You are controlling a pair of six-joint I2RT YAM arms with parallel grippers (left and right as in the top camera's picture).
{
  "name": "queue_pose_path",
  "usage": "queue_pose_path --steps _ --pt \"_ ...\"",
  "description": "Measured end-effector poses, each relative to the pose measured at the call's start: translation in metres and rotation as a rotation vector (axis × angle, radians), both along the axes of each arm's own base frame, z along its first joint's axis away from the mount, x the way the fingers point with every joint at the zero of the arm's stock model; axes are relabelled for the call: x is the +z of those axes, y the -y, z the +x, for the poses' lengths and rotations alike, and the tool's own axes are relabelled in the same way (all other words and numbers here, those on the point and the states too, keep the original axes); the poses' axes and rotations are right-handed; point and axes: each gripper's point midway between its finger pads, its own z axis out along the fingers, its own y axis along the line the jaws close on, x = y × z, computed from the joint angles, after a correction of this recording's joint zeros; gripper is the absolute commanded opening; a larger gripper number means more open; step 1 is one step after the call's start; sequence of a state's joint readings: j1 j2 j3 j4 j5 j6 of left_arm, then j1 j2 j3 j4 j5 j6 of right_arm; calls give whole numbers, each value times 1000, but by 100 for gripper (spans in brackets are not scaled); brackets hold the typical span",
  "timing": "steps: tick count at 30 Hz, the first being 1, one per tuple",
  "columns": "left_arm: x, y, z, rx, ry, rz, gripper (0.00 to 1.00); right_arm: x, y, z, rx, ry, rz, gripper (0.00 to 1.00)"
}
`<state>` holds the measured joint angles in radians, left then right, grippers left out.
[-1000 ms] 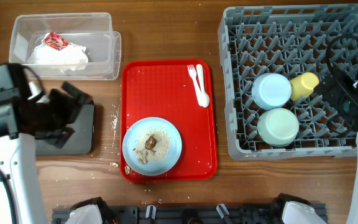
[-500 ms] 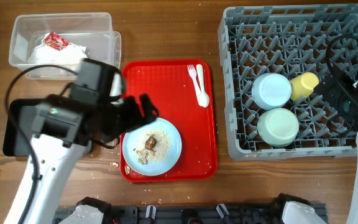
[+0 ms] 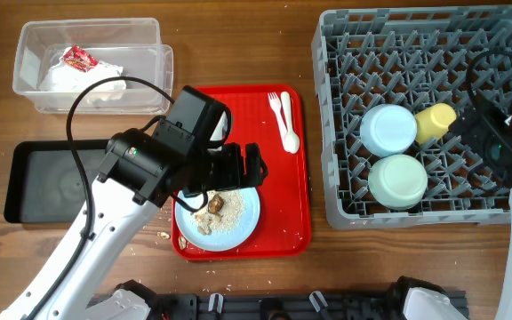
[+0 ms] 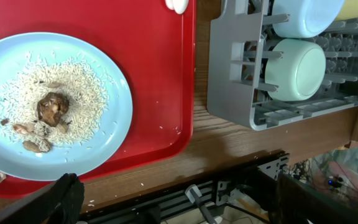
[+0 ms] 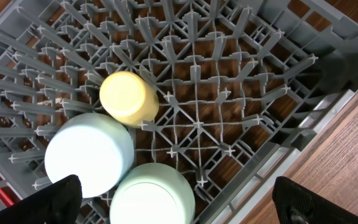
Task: Sort waste into correct bins and load items into the dishwasher rack
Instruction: 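Swing the left arm over the red tray toward the blue plate, then grasp the rim of the light-blue plate with the left gripper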
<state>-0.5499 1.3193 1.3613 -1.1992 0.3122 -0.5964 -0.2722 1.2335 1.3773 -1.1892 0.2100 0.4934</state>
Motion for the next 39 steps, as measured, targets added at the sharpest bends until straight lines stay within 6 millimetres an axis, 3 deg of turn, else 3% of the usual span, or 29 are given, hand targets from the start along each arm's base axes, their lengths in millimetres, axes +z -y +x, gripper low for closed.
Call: queue_pose_path --steps 7,12,17,20,23,28,37,39 --pt "2 17 -6 -59 22 -16 100 0 0 0 0 0 0 100" --pt "-6 55 -14 -170 39 -33 100 0 0 0 0 0 0 100" --pt "-33 82 -24 -236 -15 12 100 0 0 0 0 0 0 100" --pt "-52 79 -23 -187 -57 87 100 0 0 0 0 0 0 100" --pt "-66 64 -22 -92 -85 195 100 0 0 0 0 0 0 100" --pt "-73 37 -25 71 -82 349 100 0 0 0 0 0 0 100" --pt "-68 66 -25 90 21 305 99 0 0 0 0 0 0 100" --pt "-68 66 -26 90 24 305 95 0 0 0 0 0 0 100"
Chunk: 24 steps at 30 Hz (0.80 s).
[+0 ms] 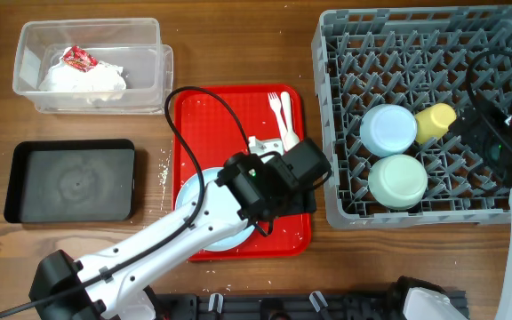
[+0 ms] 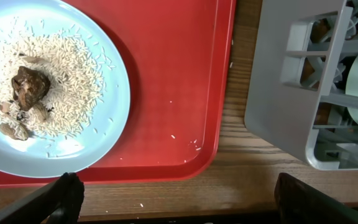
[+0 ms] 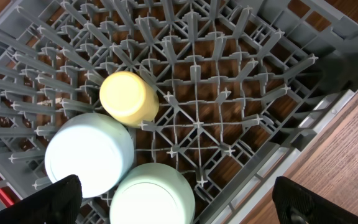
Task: Sort waste into correct bins and load items into the dishwasher rack
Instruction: 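Grasp the rim of the light-blue plate with the left gripper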
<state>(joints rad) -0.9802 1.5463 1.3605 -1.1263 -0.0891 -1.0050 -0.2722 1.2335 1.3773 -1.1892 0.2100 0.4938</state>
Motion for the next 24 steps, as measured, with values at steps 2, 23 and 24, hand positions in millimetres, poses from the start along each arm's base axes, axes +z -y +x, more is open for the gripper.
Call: queue_pose_path --steps 2,23,24 --pt "0 0 1 4 7 3 91 0 0 0 0 0 0 100" --pt "-56 -27 12 204 -27 262 54 0 0 0 0 0 0 100" --pt "-58 -25 14 211 -21 262 54 0 0 0 0 0 0 100"
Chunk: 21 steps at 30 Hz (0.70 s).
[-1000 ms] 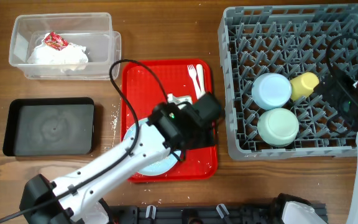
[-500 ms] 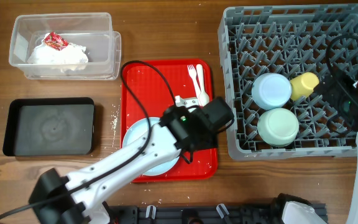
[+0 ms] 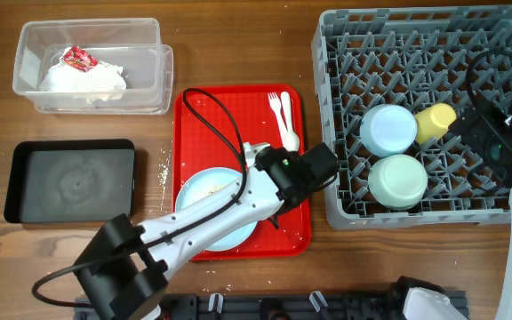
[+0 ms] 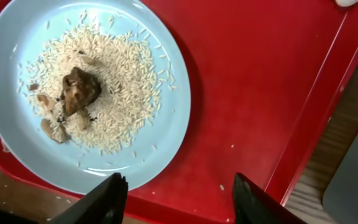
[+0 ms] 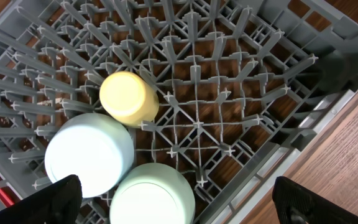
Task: Sort waste into correct bins and load items into the dishwasher rack
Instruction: 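Grasp the rim of the light-blue plate with the left gripper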
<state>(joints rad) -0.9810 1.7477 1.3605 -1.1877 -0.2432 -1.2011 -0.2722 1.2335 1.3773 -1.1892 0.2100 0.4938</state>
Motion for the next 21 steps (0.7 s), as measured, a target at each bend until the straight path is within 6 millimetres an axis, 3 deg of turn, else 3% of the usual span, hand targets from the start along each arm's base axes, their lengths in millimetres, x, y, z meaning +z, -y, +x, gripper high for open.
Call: queue_pose_path --steps 10,16,21 --pt "-41 1 6 32 -25 95 51 0 0 0 0 0 0 100" --pt "-53 5 12 42 -12 99 54 0 0 0 0 0 0 100" --pt "-56 -4 22 84 -15 101 53 0 0 0 1 0 0 100"
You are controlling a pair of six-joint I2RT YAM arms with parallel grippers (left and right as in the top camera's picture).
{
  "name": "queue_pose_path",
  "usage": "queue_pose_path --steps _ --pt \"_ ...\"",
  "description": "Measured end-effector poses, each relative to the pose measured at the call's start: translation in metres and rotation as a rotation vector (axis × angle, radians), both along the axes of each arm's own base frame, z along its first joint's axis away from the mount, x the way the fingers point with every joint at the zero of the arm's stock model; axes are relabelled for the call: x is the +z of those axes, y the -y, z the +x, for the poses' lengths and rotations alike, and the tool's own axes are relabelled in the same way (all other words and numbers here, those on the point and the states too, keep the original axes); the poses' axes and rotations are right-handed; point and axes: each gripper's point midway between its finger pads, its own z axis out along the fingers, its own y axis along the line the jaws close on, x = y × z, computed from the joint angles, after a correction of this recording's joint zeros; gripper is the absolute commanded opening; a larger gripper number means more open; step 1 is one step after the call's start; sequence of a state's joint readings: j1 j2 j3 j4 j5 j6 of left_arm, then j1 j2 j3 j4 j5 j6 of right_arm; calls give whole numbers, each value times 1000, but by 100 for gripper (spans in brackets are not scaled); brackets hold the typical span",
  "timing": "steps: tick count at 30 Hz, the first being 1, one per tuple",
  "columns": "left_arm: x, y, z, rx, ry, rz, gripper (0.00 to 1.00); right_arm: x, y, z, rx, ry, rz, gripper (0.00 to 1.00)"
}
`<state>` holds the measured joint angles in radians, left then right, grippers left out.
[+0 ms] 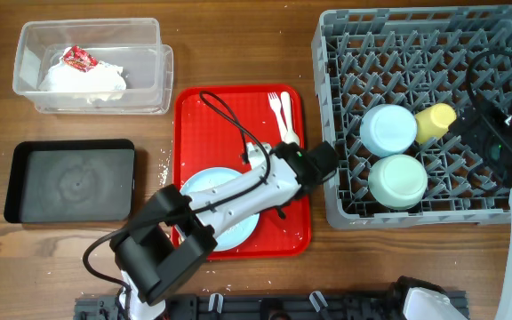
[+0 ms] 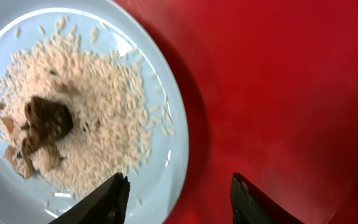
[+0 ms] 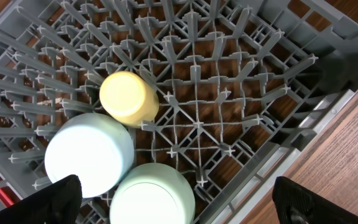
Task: Sort waste into correct bins and load items into the dishwasher rack
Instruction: 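Grasp the rim of the light-blue plate with the left gripper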
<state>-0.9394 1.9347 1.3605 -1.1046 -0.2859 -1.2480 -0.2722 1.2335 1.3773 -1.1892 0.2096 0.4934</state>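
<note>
A light blue plate (image 1: pixel 229 233) with rice and brown food scraps (image 2: pixel 42 127) sits on the red tray (image 1: pixel 198 116). My left gripper (image 2: pixel 179 202) is open and low over the plate's right rim. One finger is over the plate and the other over bare tray, with nothing held. A white fork and spoon (image 1: pixel 284 120) lie at the tray's far right. The grey dishwasher rack (image 1: pixel 416 44) holds a light blue cup (image 1: pixel 388 129), a yellow cup (image 1: pixel 436 122) and a mint cup (image 1: pixel 397 180). My right gripper (image 3: pixel 179 205) hangs open above the rack.
A clear bin (image 1: pixel 140 53) at the back left holds white paper and a red wrapper (image 1: pixel 80 60). A black bin (image 1: pixel 71 180) lies left of the tray. The left arm stretches across the tray's front half, with its cable looped above.
My left gripper has come closer to the plate, whose right rim now lies between the open fingers. The right arm has not moved.
My left gripper first hung wide open over the plate, reaching in from the left. Then it was over the tray's front right corner beside the rack. After that its fingers stood narrower above the plate's right side, and now low over the rim.
</note>
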Motion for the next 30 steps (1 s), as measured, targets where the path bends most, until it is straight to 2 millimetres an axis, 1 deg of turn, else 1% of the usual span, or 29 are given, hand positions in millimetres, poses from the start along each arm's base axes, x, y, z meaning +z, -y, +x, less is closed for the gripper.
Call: queue_pose_path --steps 3,5,10,15,21,23,25,30 --pt "-1 -4 11 35 6 -21 52 0 0 0 -1 0 0 100" --pt "-2 -2 15 41 9 -44 52 0 0 0 0 0 0 99" --pt "-5 5 14 38 -5 -77 53 0 0 0 0 0 0 100" --pt "-17 -3 2 45 -50 -67 52 0 0 0 0 0 0 100" --pt "-23 -8 4 78 -77 -92 49 0 0 0 0 0 0 100" --pt "-24 -6 4 75 -81 -105 49 0 0 0 0 0 0 100" --pt "-24 -5 4 70 -84 -108 45 0 0 0 0 0 0 100" --pt "-30 -2 0 66 -113 -115 45 0 0 0 -1 0 0 100"
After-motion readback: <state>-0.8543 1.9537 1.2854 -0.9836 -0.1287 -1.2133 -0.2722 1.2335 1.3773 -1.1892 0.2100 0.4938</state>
